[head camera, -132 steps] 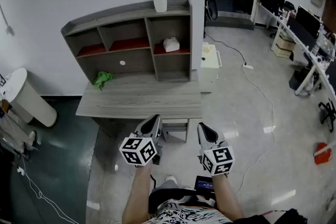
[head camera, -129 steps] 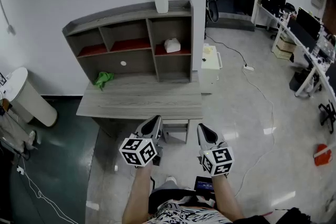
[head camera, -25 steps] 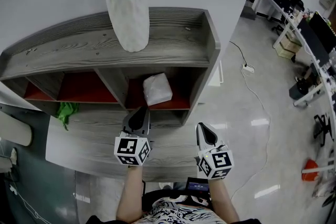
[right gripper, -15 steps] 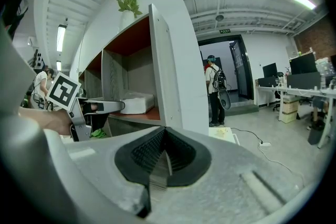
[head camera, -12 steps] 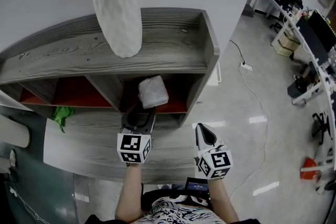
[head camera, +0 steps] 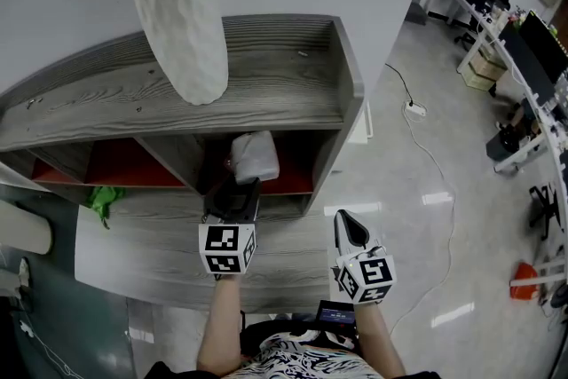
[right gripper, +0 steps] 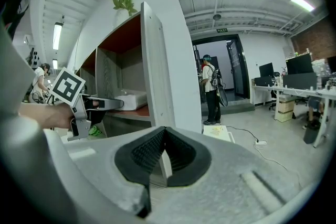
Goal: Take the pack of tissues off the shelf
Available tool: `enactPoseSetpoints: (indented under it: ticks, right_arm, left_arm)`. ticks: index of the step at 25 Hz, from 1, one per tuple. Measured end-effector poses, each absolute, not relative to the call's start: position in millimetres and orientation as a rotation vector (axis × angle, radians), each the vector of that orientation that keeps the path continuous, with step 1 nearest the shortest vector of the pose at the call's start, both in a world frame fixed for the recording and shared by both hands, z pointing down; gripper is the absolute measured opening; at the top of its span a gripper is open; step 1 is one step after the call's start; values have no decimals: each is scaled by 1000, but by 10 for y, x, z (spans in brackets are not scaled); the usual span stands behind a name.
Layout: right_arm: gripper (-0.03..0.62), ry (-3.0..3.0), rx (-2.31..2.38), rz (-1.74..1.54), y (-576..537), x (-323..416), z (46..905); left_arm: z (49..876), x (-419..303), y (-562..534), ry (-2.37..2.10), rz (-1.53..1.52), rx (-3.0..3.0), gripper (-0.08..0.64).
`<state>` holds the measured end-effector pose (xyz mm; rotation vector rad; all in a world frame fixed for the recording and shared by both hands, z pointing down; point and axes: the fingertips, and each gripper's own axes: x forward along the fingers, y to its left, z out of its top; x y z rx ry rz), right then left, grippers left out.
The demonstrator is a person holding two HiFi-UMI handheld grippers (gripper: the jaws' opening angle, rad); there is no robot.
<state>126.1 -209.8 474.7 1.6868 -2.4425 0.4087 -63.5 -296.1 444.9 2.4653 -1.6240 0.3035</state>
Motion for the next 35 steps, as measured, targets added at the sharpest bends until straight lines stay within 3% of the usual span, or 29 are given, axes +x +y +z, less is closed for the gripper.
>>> enactPoseSetpoints:
  ticks: [4,17,35]
  right_arm:
    - [5,-2442,1678,413,-2073,1241,4774]
    - [5,-2436,1673,420,-2102,1254,4804]
    - [5,-2441,1675,402,-2107,1249,4752]
  left_arm:
    - [4438,-690,-2977,-1644,307,2462,137]
    - [4420,-708,-2994,-1628,314,2481,60]
    - [4399,-684,-2973,-1623,326,2509,41]
